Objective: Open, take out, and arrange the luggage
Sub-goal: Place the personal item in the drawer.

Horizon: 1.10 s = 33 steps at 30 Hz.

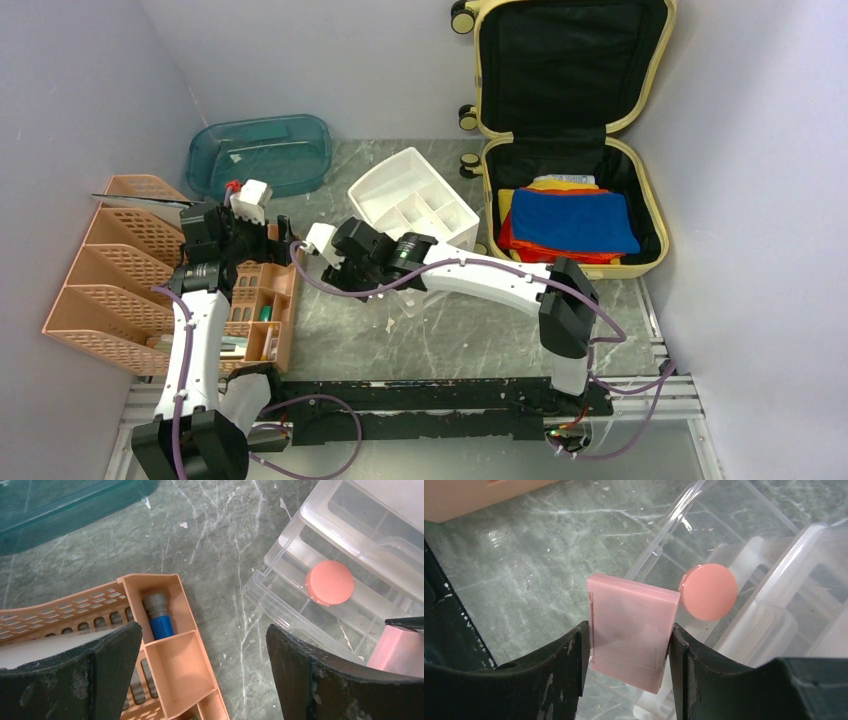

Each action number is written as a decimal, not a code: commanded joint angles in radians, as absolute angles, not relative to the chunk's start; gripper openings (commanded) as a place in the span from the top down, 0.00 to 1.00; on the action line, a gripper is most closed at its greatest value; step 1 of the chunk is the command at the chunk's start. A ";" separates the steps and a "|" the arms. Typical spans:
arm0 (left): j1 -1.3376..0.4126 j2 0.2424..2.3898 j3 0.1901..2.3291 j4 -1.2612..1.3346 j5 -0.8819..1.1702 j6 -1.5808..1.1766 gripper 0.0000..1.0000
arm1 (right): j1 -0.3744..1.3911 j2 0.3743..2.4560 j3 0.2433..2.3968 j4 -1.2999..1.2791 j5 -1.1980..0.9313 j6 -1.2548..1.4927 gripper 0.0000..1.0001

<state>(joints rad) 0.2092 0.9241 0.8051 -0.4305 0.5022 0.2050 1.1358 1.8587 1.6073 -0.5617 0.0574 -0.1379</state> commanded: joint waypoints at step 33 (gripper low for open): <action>0.226 0.939 0.805 -0.412 0.616 0.235 0.00 | 1.147 1.811 1.799 -0.569 0.151 -0.171 0.20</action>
<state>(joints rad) 0.2161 0.9260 0.8051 -0.4305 0.5362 0.2089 1.1698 1.8595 1.6268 -0.5358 0.2237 -0.1448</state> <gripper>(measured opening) 0.995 0.787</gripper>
